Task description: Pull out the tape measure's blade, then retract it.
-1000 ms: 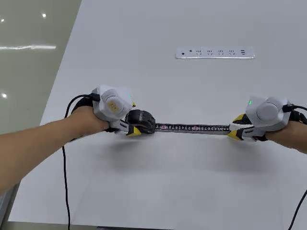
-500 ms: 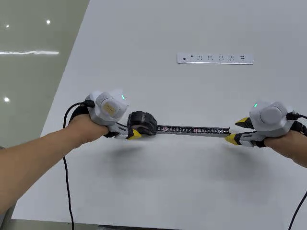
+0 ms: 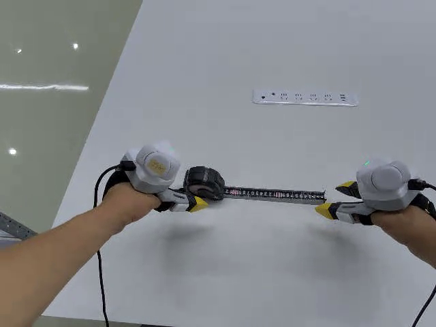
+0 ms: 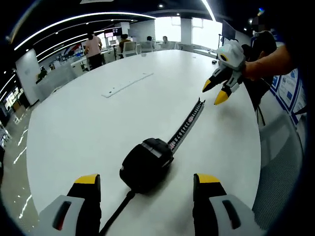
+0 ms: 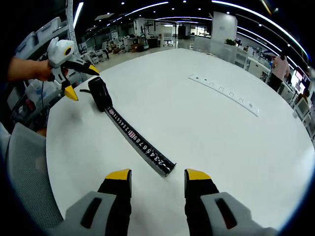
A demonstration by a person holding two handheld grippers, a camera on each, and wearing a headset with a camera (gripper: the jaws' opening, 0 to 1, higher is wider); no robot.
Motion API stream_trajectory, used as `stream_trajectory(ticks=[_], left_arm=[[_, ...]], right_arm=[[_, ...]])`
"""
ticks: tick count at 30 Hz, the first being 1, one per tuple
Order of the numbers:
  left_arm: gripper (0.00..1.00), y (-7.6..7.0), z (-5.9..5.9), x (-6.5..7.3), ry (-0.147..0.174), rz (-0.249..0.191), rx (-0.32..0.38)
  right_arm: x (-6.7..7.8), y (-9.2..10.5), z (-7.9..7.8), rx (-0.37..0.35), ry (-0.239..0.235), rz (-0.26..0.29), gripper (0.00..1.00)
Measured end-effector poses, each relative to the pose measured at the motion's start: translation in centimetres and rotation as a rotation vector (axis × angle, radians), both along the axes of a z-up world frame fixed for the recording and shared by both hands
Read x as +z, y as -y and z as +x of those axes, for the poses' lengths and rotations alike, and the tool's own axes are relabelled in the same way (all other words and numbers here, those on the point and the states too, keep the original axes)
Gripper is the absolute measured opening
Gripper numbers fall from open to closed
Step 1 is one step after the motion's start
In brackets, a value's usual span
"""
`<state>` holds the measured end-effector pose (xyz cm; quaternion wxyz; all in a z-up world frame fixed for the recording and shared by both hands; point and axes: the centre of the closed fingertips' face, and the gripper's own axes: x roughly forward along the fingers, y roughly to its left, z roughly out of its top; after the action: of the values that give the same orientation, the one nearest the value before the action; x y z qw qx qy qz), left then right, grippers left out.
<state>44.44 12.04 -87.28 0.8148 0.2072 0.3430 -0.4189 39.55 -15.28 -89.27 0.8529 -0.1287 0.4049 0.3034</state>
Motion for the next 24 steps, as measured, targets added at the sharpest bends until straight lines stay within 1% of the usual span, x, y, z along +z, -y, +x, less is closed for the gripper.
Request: stream_trajectory(ticks=[6,7,8,10,11,12,14,15,17,20,23,24], left_arm=[[0.77,0.1,0.0,0.2,0.005,-0.009,0.009],[0.78,0.0,-0.1,0.8,0.014,-0.034,0.064],[0.78,-0.2,-0.5,1.2,0.011,-0.054,0.115],[0.80,-0.3,-0.7,1.3,0.009,-0.061,0.146],[0.80,-0.3,-0.8,1.4,0.004,-0.063,0.155],[0.81,-0.6,-0.9,1.4,-0.004,-0.061,0.182],[0.81,-0.6,-1.1,1.6,0.006,-0.068,0.189],[0.81,-0.7,-1.2,1.7,0.007,-0.069,0.205],[0.82,-0.9,-1.4,1.9,0.007,-0.073,0.229],[0.83,-1.1,-2.0,2.1,-0.004,-0.085,0.272],[0.85,-1.2,-2.4,2.1,0.001,-0.094,0.299],[0.85,-1.2,-2.5,2.1,-0.004,-0.096,0.307]], right_arm=[[0.1,-0.1,-0.1,-0.008,0.000,0.008,0.48],[0.4,-0.5,-0.6,-0.027,0.002,0.020,0.49],[0.9,-0.8,-0.8,-0.047,0.010,0.034,0.48],[1.2,-1.0,-1.0,-0.061,0.016,0.040,0.50],[1.3,-1.0,-1.1,-0.066,0.018,0.041,0.51],[1.5,-1.1,-1.1,-0.078,0.022,0.050,0.51],[1.8,-1.2,-1.3,-0.087,0.026,0.056,0.52],[1.9,-1.3,-1.3,-0.095,0.029,0.060,0.52],[2.1,-1.4,-1.5,-0.108,0.029,0.066,0.54],[2.5,-1.6,-1.8,-0.130,0.033,0.077,0.56],[2.8,-1.6,-2.1,-0.152,0.038,0.084,0.59],[2.9,-1.7,-2.2,-0.155,0.038,0.087,0.60]])
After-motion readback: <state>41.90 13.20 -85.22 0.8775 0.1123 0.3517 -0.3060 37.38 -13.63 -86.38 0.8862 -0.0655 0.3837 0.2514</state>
